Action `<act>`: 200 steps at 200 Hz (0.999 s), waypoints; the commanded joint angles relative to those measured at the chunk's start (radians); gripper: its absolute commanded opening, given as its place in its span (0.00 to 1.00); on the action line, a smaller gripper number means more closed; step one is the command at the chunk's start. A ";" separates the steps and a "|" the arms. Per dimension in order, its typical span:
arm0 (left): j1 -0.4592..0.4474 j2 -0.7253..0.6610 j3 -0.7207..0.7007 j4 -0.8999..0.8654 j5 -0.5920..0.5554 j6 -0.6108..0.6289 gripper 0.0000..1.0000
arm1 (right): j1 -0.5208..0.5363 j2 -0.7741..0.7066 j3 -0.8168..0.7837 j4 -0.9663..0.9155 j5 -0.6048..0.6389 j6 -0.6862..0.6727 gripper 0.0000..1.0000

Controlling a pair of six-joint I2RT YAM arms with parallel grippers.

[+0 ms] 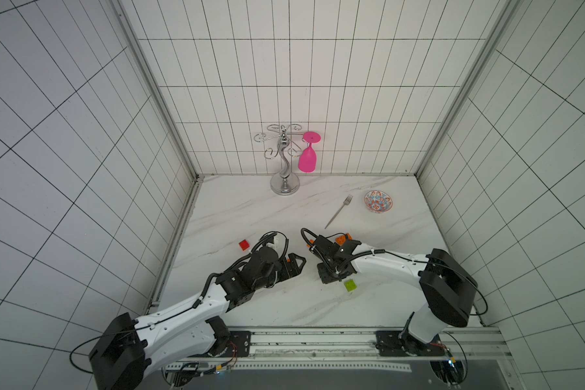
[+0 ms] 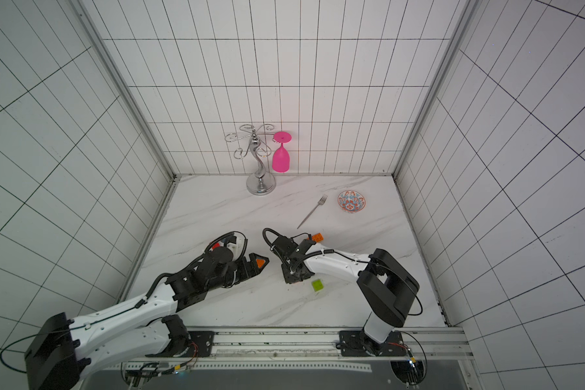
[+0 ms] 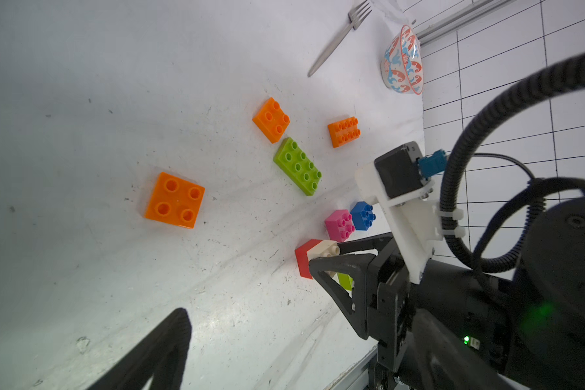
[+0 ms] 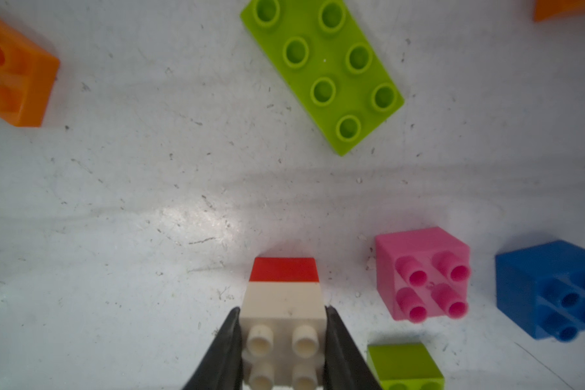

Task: Assemble the letter r with lego
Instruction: Assemble the lego brick with the lego brick.

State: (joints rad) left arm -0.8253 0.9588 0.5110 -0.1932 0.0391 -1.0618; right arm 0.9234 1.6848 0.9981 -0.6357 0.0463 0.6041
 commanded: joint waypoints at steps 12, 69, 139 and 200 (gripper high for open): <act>-0.009 -0.073 0.028 -0.042 -0.131 0.023 0.98 | -0.013 0.243 -0.212 0.039 -0.162 0.013 0.00; -0.008 -0.098 0.046 -0.113 -0.139 0.047 0.98 | 0.009 0.222 -0.101 -0.066 -0.063 -0.034 0.00; -0.003 -0.130 0.035 -0.089 -0.126 0.137 0.98 | -0.072 -0.377 0.013 0.027 -0.163 -0.257 0.00; -0.142 0.254 0.131 0.134 -0.040 0.102 0.98 | -0.343 -0.400 -0.021 -0.204 -0.166 -0.344 0.00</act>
State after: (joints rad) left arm -0.9089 1.0969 0.5911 -0.2005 -0.0330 -0.9455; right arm 0.6075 1.2457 1.0138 -0.7025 -0.1402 0.3340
